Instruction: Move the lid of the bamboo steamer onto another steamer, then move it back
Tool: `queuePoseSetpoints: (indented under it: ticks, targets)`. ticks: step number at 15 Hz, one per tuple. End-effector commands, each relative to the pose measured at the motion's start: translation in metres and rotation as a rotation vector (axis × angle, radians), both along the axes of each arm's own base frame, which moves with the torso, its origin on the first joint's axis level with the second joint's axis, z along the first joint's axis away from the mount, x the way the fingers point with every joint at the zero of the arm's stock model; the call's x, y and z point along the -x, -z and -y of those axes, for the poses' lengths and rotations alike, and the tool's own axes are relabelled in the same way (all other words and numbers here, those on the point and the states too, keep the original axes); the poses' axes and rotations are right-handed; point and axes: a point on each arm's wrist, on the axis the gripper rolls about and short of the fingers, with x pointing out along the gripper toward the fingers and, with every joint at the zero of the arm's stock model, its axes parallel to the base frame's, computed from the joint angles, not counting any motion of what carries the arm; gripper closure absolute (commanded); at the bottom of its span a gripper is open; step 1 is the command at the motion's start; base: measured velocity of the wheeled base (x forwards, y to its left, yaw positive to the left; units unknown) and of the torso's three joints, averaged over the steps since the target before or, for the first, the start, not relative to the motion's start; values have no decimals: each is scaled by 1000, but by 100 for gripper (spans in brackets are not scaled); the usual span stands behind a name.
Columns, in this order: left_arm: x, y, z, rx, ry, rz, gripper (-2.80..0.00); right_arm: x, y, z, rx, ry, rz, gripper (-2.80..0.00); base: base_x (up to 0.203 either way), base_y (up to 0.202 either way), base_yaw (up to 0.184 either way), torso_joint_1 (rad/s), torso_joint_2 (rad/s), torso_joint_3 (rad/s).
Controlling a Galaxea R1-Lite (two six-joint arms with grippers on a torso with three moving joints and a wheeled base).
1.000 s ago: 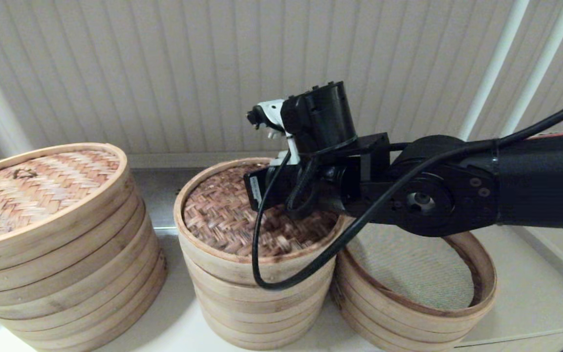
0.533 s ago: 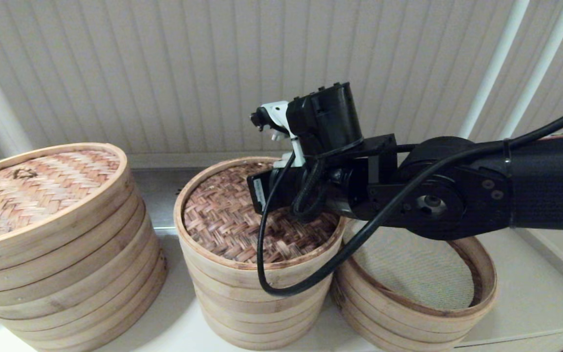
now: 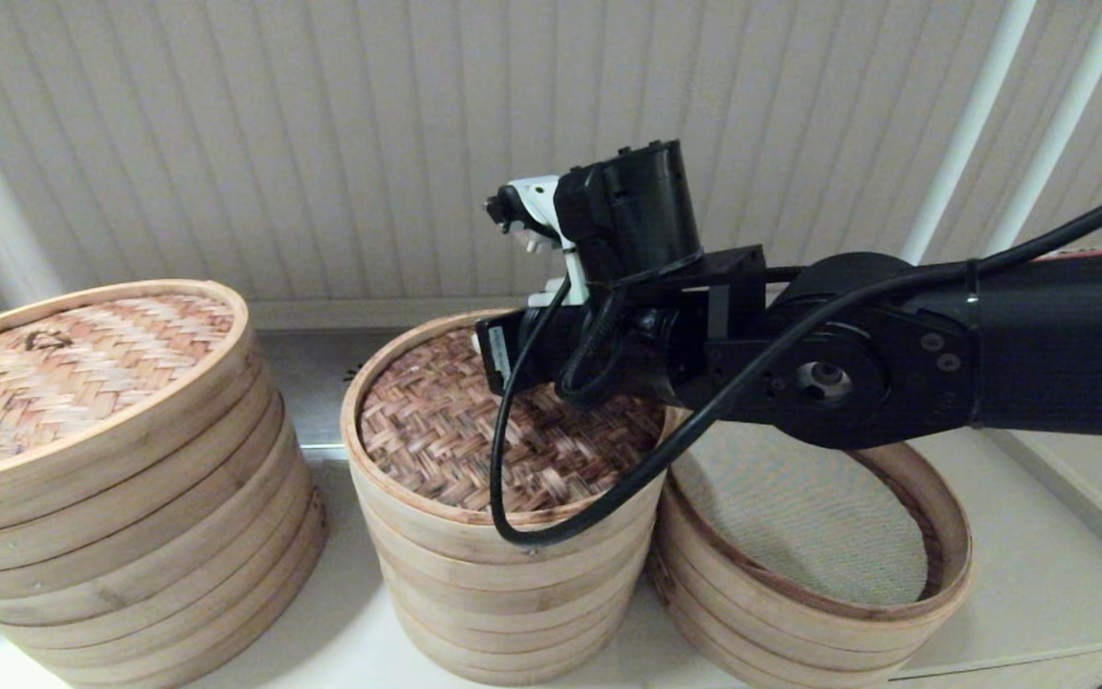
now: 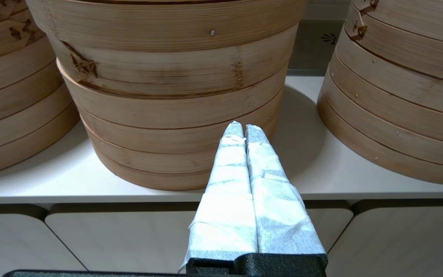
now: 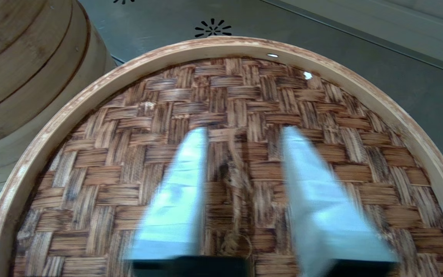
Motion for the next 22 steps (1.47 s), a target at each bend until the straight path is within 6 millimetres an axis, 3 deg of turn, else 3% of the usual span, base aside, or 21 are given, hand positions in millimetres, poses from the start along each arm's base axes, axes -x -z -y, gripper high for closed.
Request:
queuePoseSetpoints:
  ticks: [1,7,12,13,17,22]
  targets:
    - [0,0,0,0,0,0,0,0,-1,1,-3,4,0,-280,0,0,0,0,0,0]
    - [0,0,0,0,1,0,0,10,-22,15,-40,8,33,-280,0,0,0,0,0,0]
    - [0,0,0,0,-1,0,0,28,-52,68,-80,73,76,-280,0,0,0,0,0,0]
    - [0,0,0,0,-1,0,0,33,-53,84,-78,98,76,0,0,0,0,0,0,0]
    - [0,0,0,0,-1,0,0,62,-51,156,-44,221,87,0,0,0,0,0,0,0]
    - [0,0,0,1,-1,0,0,124,-33,244,9,435,146,0,0,0,0,0,0,0]
